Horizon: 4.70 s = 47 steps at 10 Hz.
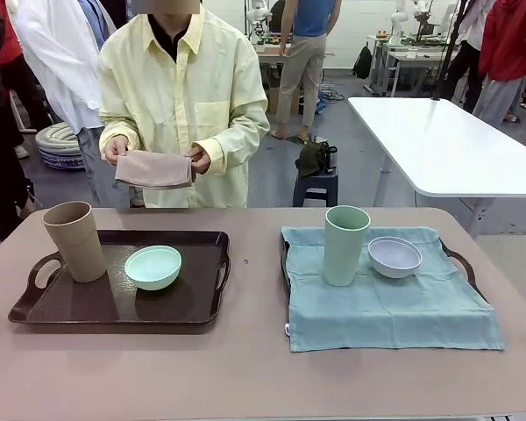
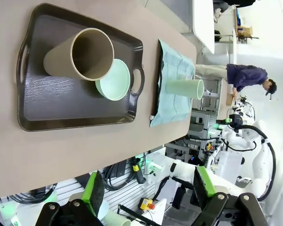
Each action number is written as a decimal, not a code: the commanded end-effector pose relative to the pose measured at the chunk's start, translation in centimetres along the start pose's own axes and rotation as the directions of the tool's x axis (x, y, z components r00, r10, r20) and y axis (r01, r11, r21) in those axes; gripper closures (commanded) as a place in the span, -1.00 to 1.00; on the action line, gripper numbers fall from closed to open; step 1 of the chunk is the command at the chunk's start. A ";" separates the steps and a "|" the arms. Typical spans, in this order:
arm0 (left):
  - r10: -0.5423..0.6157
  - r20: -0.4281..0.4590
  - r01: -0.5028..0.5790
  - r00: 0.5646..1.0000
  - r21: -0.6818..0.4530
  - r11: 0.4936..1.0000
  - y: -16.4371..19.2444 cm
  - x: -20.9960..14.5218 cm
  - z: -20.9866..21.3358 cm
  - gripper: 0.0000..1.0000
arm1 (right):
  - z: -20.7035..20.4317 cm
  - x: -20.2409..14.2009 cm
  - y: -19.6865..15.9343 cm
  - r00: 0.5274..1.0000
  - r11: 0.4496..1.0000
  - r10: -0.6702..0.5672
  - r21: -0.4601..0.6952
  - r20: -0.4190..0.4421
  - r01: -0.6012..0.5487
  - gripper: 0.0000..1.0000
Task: Set up a tray with a mat and arrange the tableware.
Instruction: Pick up the Picnic Bowl and Reusable plastic cup from the Handle tray in front of the human's position and hold them in the air.
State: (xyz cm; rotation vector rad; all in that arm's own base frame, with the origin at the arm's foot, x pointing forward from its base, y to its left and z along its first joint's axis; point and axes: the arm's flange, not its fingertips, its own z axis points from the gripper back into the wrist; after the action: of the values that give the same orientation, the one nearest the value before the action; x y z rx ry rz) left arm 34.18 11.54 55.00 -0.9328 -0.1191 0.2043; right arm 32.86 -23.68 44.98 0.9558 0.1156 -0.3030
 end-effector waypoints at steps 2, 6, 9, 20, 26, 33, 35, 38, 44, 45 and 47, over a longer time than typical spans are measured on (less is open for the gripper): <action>0.001 0.015 -0.001 1.000 0.004 1.000 0.1 0.1 0.1 -1.00 | -0.1 -0.1 -0.1 1.000 1.000 0.000 0.002 0.001 0.000 -0.74; 0.001 0.015 -0.001 1.000 0.004 1.000 0.1 0.1 0.1 -1.00 | -0.1 -0.1 -0.1 1.000 1.000 0.000 0.002 0.001 0.000 -0.74; 0.001 0.015 -0.001 1.000 0.004 1.000 0.1 0.1 0.1 -1.00 | -0.1 -0.1 -0.1 1.000 1.000 0.000 0.002 0.001 0.000 -0.74; 0.001 0.015 -0.001 1.000 0.004 1.000 0.1 0.1 0.1 -1.00 | -0.1 -0.1 -0.1 1.000 1.000 0.000 0.002 0.001 0.000 -0.74; 0.001 0.001 -0.001 1.000 0.000 1.000 0.0 0.0 0.0 -1.00 | 0.0 0.0 0.0 1.000 1.000 0.000 0.000 0.000 0.000 -0.74; -0.549 -0.206 0.583 0.810 0.185 0.791 -5.3 5.7 0.9 -1.00 | -9.8 1.0 18.4 0.967 0.877 0.195 -0.411 -0.167 -0.248 -0.74; -0.602 -0.282 0.656 0.747 0.169 0.735 -5.4 7.4 1.0 -1.00 | -15.7 1.5 25.3 0.973 0.809 0.127 -0.547 -0.192 -0.214 -0.74; -0.653 -0.337 0.718 0.679 0.118 0.686 -4.7 8.1 2.4 -1.00 | -25.3 2.1 35.0 0.989 0.758 0.033 -0.642 -0.144 -0.118 -0.74; -0.698 -0.294 0.714 0.653 -0.068 0.697 -3.3 8.3 2.1 -1.00 | -37.4 4.5 38.8 0.960 0.717 0.274 -0.676 0.051 -0.169 -0.74; -0.666 -0.329 0.718 0.670 0.058 0.693 -3.0 7.9 1.8 -1.00 | -34.7 2.7 37.1 0.961 0.755 0.277 -0.614 -0.020 -0.231 -0.74; -0.666 -0.329 0.718 0.670 0.058 0.693 -3.0 7.9 1.8 -1.00 | -38.3 4.5 39.4 0.967 0.700 0.246 -0.702 0.066 -0.130 -0.74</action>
State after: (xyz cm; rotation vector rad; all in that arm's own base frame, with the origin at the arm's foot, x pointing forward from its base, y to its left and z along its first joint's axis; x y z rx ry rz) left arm 41.90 12.87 58.43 -0.6931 -0.1794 -0.6447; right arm 50.35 27.20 53.20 0.2132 -0.0192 -0.0919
